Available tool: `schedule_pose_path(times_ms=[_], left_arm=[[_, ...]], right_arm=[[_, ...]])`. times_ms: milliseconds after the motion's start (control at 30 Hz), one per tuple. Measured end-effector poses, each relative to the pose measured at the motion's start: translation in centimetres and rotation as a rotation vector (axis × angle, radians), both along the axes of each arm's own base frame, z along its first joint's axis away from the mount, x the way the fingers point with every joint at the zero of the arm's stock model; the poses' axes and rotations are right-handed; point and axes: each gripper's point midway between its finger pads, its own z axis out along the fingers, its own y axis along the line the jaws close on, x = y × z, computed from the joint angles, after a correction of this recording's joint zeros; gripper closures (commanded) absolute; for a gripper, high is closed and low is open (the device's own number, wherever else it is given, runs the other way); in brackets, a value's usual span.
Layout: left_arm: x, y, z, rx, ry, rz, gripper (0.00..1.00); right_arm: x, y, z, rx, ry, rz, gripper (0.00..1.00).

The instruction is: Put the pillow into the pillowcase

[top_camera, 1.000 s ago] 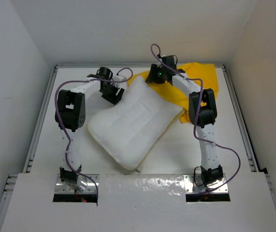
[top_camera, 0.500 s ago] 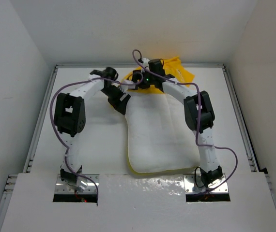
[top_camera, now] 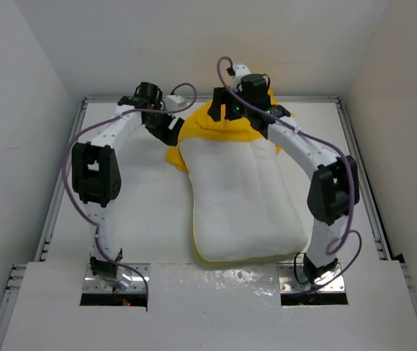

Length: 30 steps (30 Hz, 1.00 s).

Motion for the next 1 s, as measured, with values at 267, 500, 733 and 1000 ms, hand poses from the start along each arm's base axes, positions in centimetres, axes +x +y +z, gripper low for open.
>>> schedule_pose_path(times_ms=[267, 500, 733, 1000], left_arm=[[-1.4, 1.1, -8.4, -0.084, 0.211, 0.163, 0.23], [-0.8, -0.2, -10.0, -0.172, 0.203, 0.229, 0.44], [-0.2, -0.7, -10.3, -0.207, 0.194, 0.254, 1.0], [-1.1, -1.5, -10.2, -0.244, 0.19, 0.209, 1.0]], right_arm=[[-12.6, 5.4, -6.5, -0.249, 0.073, 0.179, 0.2], [-17.1, 4.6, -13.8, -0.368, 0.245, 0.233, 0.04], [-15.5, 4.8, -18.7, -0.418, 0.329, 0.164, 0.71], [-11.1, 5.1, -18.5, -0.194, 0.422, 0.013, 1.0]])
